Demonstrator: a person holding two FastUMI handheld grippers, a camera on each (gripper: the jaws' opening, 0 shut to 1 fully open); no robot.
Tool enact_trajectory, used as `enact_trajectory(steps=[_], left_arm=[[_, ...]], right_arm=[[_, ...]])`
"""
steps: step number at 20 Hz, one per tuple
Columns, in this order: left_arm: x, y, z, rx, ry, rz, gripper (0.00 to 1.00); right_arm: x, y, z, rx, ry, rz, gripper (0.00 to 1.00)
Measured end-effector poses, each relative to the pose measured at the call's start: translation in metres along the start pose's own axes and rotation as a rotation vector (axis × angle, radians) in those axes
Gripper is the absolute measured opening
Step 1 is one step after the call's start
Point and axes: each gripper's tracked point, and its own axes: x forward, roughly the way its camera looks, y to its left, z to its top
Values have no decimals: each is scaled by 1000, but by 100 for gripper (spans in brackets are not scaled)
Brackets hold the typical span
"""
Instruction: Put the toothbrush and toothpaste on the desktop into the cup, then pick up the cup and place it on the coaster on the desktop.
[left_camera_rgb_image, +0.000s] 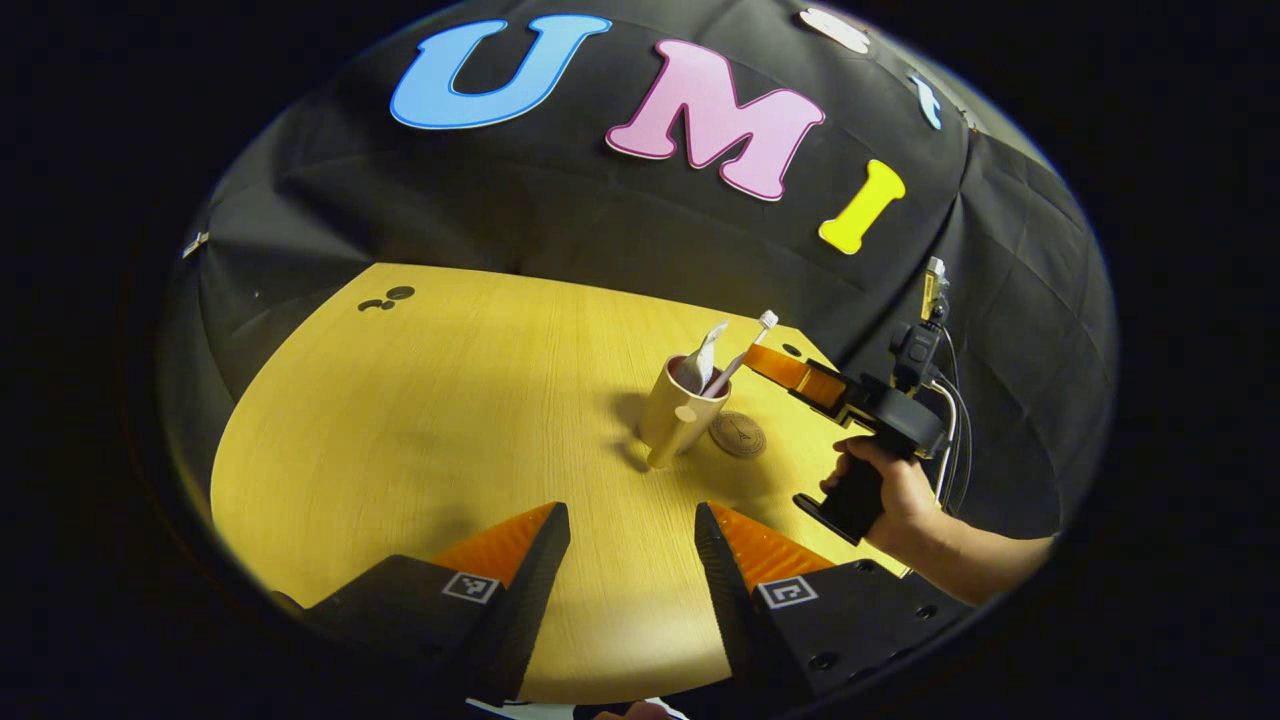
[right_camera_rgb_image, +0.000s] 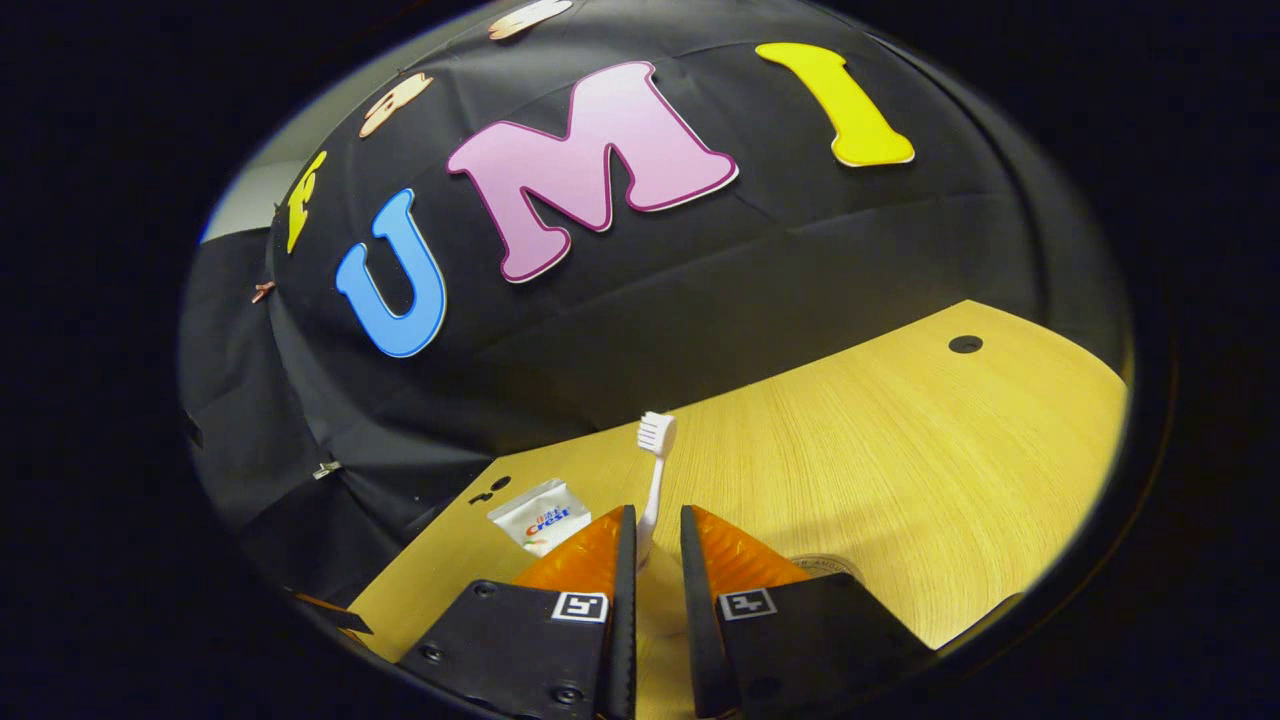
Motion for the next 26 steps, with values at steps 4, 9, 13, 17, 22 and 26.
enact_trajectory(steps=[4, 9, 13, 17, 22, 26], left_arm=[[11, -11, 5, 24, 14, 16, 79], [42, -22, 10, 114, 73, 32, 79], [74, -29, 9, 187, 156, 38, 79], [99, -25, -1, 247, 283, 78, 79], [131, -24, 4, 283, 392, 81, 79], [152, -24, 11, 293, 460, 78, 79]], right_arm=[[-25, 0, -9, 2, 75, 28, 30], [-74, -1, -24, 45, 173, 69, 35], [-110, -22, -36, 74, 248, 59, 30], [-142, -43, -47, 81, 315, 55, 55], [-182, -57, -62, 138, 379, 67, 77], [-206, -63, -72, 165, 411, 73, 77]])
